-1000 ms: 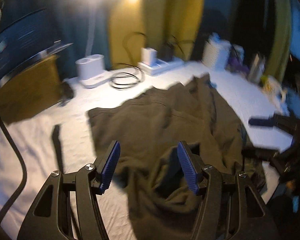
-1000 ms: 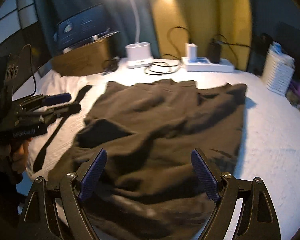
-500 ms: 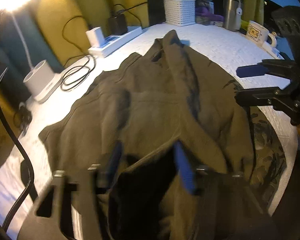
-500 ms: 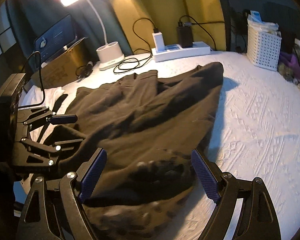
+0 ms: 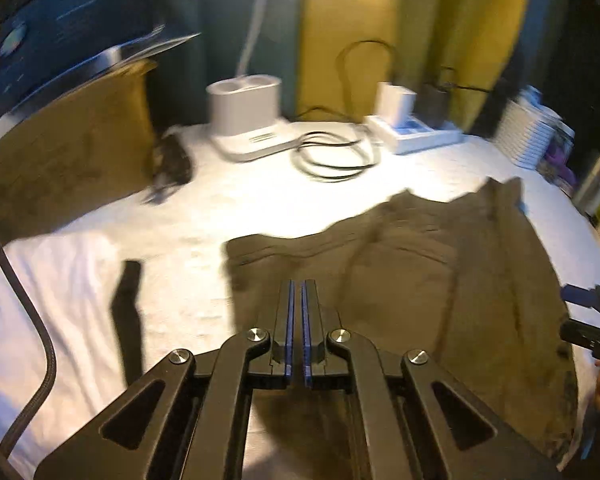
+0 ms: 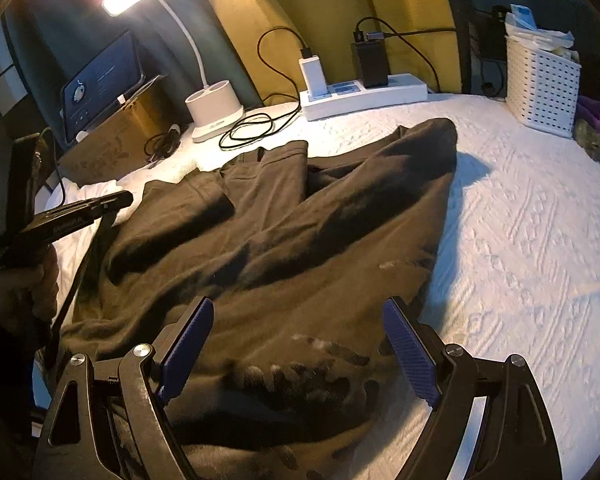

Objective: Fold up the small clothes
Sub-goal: 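Move the left gripper to the shirt's other side edge and grasp it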

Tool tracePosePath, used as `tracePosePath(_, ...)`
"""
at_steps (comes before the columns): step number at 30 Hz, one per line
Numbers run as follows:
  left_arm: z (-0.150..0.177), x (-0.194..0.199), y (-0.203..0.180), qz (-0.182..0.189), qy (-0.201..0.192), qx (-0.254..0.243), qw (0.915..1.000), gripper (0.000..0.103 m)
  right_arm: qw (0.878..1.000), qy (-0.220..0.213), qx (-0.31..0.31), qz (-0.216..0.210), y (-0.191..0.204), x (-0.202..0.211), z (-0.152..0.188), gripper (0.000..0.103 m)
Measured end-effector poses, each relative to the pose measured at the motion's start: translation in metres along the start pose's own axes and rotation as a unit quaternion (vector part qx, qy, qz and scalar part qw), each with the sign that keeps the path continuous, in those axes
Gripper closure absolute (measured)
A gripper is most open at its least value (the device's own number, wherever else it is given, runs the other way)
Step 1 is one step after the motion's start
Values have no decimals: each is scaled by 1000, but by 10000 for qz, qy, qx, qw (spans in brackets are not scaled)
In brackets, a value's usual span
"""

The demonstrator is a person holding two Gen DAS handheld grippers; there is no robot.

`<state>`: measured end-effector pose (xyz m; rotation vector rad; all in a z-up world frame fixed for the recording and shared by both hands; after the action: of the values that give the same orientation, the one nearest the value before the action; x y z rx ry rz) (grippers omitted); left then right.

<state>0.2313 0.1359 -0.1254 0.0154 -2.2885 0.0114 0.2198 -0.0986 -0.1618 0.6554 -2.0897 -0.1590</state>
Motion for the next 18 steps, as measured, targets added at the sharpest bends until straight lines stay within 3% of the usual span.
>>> tracePosePath(4,8,4,11,153,156,259,9994,100,10000,56,65,-40,6,-5,0,15)
tracePosePath(7,3,0,-2,426,226,67,9988,95,9999,106,116,-45,10,-10,0,16)
tracePosePath(8,1,-2,-8,434,220,-63,9988,90,9998,111,136,-44,12,-10,-1,15)
tracePosePath(10,-6,-9,-24,600,220,-348,9973,46,9998,96,161,-58,15,-10,-1,15)
tracePosePath(11,-9,-15,-29,730,225,-433,9961,41,9998,82,173,-58,16,-9,-2,15)
tracePosePath(15,-16,-43,-48,977,434,-779,9912,42,9999,51,135,-11,14,-7,-3,15)
tracePosePath(17,-16,-54,-52,1051,525,-818,9897,70,9999,49,103,18,11,-7,-2,15)
tracePosePath(18,-15,-57,-48,991,591,-800,9901,92,9999,60,81,43,9,-8,-2,15)
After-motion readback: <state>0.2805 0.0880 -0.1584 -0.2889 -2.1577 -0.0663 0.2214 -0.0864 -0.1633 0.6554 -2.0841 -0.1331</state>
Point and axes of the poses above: each gripper's, at about its wrist camera, not at the fingertips, and x roughly against the way its jaws point, y to its left, z to its underside, the point moved 7 cm from there along -x, roughly the way its jaws point, and after that the axes turned 4 degrees about -x, right-handed, at the moved point
